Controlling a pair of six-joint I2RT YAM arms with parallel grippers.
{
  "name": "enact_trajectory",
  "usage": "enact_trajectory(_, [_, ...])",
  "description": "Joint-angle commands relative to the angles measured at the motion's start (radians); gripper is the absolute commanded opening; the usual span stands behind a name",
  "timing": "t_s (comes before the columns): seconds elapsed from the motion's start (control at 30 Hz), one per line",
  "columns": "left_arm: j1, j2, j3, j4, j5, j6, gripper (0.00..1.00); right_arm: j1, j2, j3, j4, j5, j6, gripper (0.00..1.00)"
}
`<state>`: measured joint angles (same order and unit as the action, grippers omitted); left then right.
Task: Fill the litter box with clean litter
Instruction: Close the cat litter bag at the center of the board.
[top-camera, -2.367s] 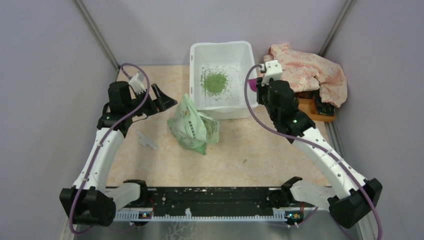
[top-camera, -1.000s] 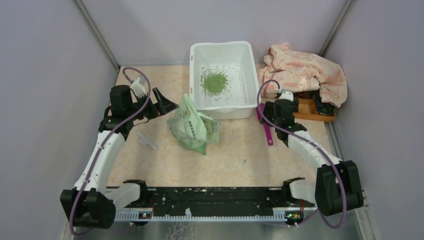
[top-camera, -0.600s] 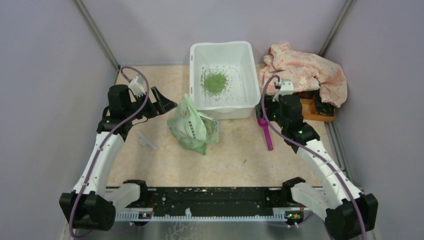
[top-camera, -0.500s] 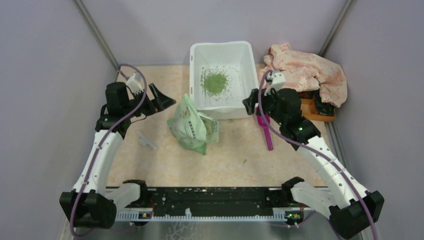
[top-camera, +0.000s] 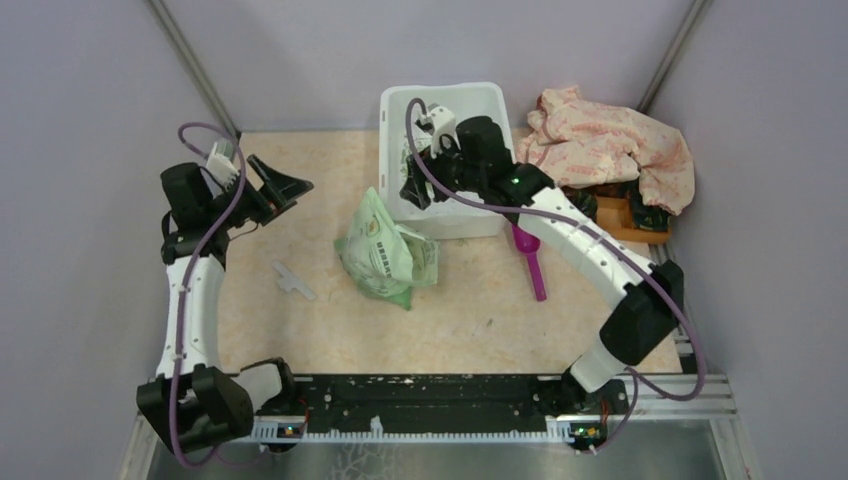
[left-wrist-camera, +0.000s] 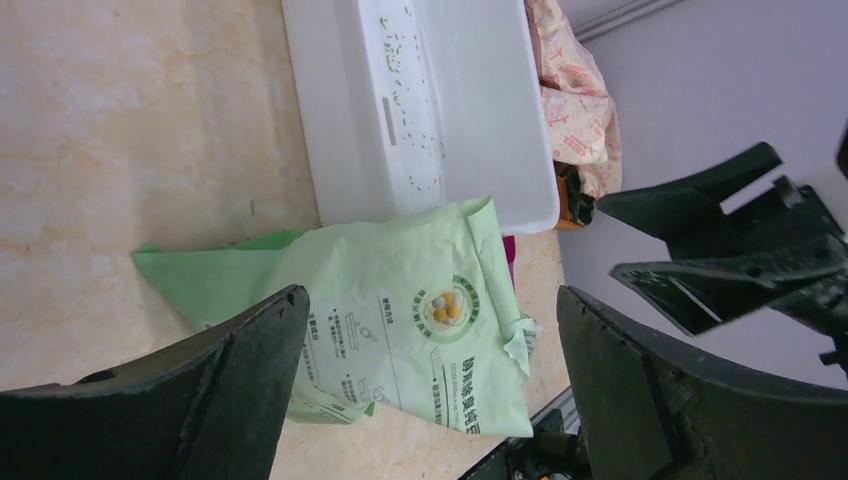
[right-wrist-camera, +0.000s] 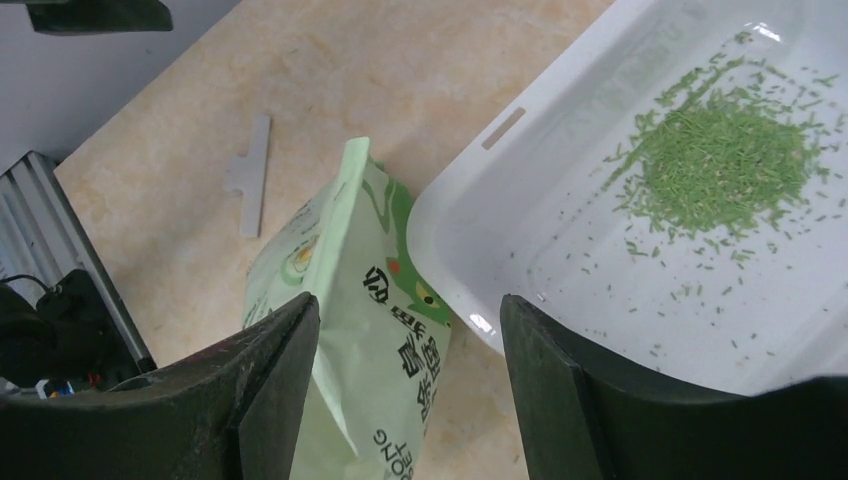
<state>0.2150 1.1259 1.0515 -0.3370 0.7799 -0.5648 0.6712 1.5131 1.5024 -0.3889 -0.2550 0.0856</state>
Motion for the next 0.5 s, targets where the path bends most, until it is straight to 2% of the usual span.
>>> enact_trajectory(0.0, [0.098,-0.055,-0.101,0.112,0.188,-0.07,0.99,0.015,0.104,0.129,-0.053,-0.1,-0.037,0.67])
enact_trajectory(0.1, [0.137,-0.074,-0.174,0.148,0.222,-0.083,0.99,0.048,0.146,0.141,-0.054,-0.11,-0.053,0.67])
enact_trajectory(0.47, [0.15,-0.101,-0.315,0.212,0.256,-0.084,0.99,0.171,0.269,0.204,-0.091,-0.086,-0.08,0.67])
